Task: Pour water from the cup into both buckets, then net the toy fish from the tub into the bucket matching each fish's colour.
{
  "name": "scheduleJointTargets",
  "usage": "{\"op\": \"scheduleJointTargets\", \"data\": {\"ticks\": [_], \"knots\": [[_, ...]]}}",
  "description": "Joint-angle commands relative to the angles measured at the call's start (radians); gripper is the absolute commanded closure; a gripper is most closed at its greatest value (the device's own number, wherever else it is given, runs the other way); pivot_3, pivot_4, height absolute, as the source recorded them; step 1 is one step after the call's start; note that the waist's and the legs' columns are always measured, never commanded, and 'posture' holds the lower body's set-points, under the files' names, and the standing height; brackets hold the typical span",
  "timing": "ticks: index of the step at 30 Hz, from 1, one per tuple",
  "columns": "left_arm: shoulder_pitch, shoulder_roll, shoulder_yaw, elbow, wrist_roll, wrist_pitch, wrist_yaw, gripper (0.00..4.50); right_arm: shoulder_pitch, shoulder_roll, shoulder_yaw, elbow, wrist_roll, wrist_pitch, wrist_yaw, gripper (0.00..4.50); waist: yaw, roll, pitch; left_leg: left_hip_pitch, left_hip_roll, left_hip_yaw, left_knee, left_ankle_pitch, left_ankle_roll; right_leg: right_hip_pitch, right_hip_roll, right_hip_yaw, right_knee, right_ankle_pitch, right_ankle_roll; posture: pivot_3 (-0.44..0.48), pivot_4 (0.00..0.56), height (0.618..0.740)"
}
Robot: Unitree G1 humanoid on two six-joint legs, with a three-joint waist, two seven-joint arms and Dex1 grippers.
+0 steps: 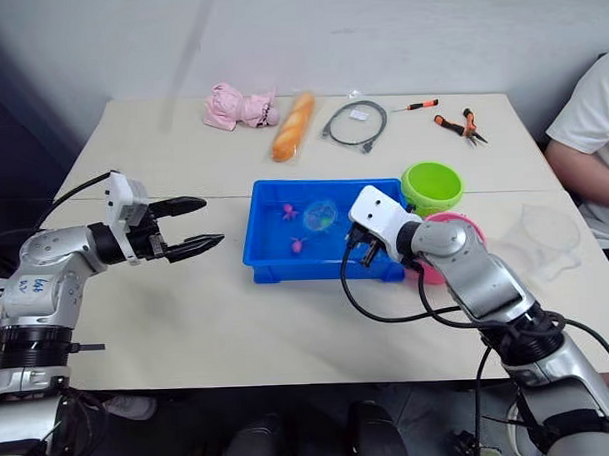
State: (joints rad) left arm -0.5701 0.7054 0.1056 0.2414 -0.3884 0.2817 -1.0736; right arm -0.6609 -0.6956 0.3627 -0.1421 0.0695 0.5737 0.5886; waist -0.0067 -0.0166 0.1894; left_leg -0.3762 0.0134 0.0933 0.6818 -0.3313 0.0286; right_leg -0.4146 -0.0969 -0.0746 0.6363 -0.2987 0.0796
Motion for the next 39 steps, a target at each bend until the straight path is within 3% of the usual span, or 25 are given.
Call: {"op": "scheduleJointTargets", "data": {"ticks": [1, 6, 15, 25, 31, 39], "knots": [[-0.014, 0.008, 0.003, -0.039, -0.003, -0.002, -0.009, 0.04, -0.022, -0.01, 0.044, 0.043, -0.13, -0.156, 0.01, 4.5, -0.002, 0.0, 0.0, 0.0, 0.0, 0.0, 0.0, 0.0, 0.0, 0.0, 0.0, 0.0, 0.0, 0.0, 0.0, 0.0, 0.15, 0.738], [-0.02, 0.006, -0.001, -0.032, -0.003, -0.002, -0.012, 0.04, -0.002, 0.003, 0.08, 0.089, -0.239, -0.312, 0.016, 4.5, -0.01, 0.0, 0.0, 0.0, 0.0, 0.0, 0.0, 0.0, 0.0, 0.0, 0.0, 0.0, 0.0, 0.0, 0.0, 0.0, 0.15, 0.738], [-0.022, -0.003, -0.002, -0.025, -0.002, -0.004, -0.009, 0.04, 0.026, 0.018, 0.098, 0.1, -0.348, -0.405, 0.074, 4.5, -0.021, 0.0, 0.0, 0.0, 0.0, 0.0, 0.0, 0.0, 0.0, 0.0, 0.0, 0.0, 0.0, 0.0, 0.0, 0.0, 0.15, 0.738], [-0.021, -0.008, -0.003, -0.015, 0.002, -0.007, -0.013, 0.04, 0.053, 0.092, 0.067, 0.076, -0.301, -0.388, 0.195, 4.5, -0.021, 0.0, 0.0, 0.0, 0.001, 0.0, 0.0, 0.0, -0.001, 0.0, 0.001, 0.0, 0.001, 0.0, 0.0, 0.0, 0.15, 0.738], [-0.018, -0.009, -0.006, -0.014, 0.004, -0.007, -0.015, 0.04, 0.049, 0.222, -0.042, 0.094, -0.185, -0.213, 0.178, 4.5, -0.022, 0.0, 0.0, 0.0, 0.001, -0.001, 0.0, 0.0, -0.001, 0.0, 0.001, 0.0, 0.001, 0.0, 0.0, 0.0, 0.15, 0.738], [-0.031, -0.009, -0.007, 0.0, 0.008, -0.016, -0.024, 0.04, -0.029, 0.247, -0.228, 0.049, 0.073, 0.139, 0.273, 4.5, -0.021, 0.0, 0.0, 0.0, 0.001, -0.001, 0.0, 0.0, -0.001, 0.0, 0.0, 0.0, 0.001, 0.0, 0.0, 0.0, 0.15, 0.738]]}}
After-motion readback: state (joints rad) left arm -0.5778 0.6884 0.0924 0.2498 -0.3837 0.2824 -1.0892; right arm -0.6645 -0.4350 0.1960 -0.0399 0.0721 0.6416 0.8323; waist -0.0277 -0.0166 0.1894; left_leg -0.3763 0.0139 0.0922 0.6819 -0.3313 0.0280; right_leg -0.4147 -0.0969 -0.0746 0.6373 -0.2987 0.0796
